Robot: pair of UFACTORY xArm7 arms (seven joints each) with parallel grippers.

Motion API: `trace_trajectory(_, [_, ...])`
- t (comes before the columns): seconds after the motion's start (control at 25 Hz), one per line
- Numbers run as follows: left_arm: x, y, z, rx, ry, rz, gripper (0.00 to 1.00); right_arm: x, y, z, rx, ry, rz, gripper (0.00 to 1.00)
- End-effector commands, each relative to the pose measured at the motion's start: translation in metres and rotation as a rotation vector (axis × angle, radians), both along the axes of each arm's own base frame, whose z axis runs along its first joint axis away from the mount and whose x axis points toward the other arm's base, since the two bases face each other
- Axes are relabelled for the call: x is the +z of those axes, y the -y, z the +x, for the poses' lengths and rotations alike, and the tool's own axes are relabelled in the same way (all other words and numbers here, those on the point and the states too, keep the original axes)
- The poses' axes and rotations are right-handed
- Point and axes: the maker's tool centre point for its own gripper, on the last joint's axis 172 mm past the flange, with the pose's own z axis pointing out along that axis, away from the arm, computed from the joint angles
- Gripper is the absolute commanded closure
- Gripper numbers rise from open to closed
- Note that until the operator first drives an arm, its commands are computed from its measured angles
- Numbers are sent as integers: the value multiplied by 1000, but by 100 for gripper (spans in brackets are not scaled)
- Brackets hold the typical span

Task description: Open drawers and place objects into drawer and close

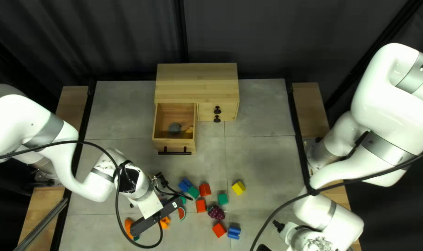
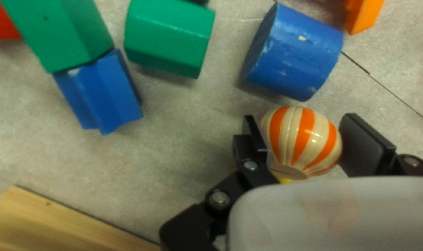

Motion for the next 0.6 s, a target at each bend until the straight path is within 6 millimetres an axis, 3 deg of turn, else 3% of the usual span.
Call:
trace_trajectory(0.04, [46, -26, 8, 40, 19, 35, 100, 0, 0, 0, 0, 0, 0, 0])
trace_trajectory(0.16, [88, -60, 23, 89, 39, 86, 100, 0, 0, 0, 0, 0, 0, 0])
trace_trajectory(0.36, [133, -97, 53, 153, 70, 165, 100, 0, 0, 0, 0, 0, 0, 0])
trace_trajectory(0.48, [143, -119, 76, 194, 81, 214, 100, 0, 0, 0, 0, 0, 0, 0])
trace_trajectory(0.6, [139, -152, 94, 285, 74, 281, 100, 0, 0, 0, 0, 0, 0, 0])
